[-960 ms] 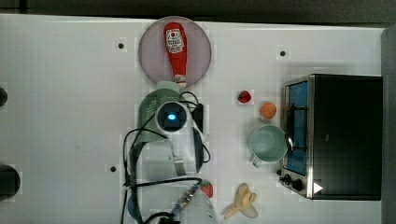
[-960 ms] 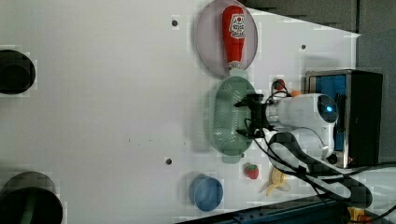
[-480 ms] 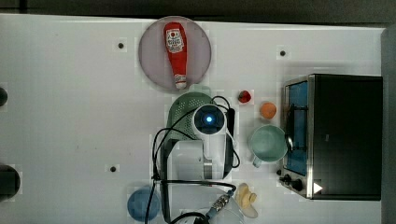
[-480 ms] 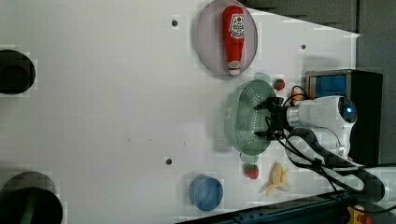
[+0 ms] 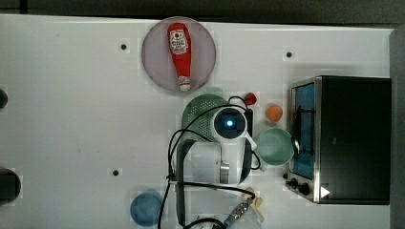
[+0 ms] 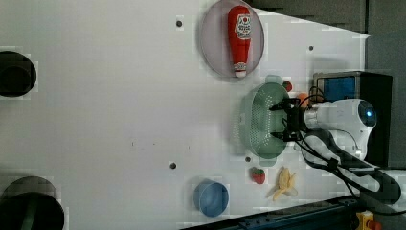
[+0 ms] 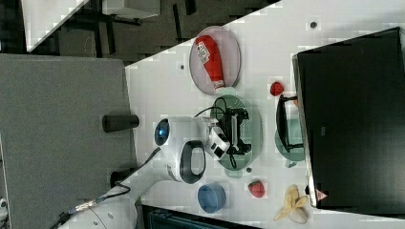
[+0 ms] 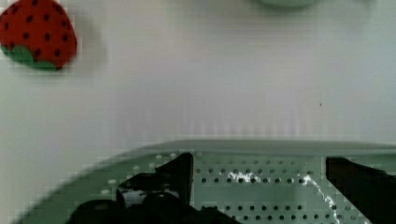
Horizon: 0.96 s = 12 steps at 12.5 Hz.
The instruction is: Drag strainer left to right.
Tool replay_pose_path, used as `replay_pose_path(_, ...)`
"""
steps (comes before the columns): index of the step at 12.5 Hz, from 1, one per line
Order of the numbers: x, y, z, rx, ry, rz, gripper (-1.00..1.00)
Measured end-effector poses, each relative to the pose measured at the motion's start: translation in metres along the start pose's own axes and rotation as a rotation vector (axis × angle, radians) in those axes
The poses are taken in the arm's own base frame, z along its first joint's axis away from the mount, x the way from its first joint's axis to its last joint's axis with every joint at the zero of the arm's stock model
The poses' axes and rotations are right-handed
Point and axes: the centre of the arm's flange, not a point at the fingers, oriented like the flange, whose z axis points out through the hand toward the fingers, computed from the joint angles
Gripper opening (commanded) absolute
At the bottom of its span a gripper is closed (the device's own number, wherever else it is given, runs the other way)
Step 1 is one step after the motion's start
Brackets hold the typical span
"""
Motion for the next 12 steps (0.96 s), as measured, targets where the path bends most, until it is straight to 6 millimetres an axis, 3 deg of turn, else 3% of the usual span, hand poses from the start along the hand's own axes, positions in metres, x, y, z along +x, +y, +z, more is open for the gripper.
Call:
replay_pose_path(4, 0.001, 0.002, -0.008, -0.020, -0.007, -0.228, 1.00)
replay_pose_path(6, -0.001, 0.000, -0.036, 0.009, 0.000, -0.407, 1.00)
replay_pose_path(9, -0.009, -0.001, -0.111, 0.014, -0.005, -0.578, 1.00)
replay_pose_path(12, -0.016, -0.008, -0.214, 0.001, -0.019, -0.649, 1.00)
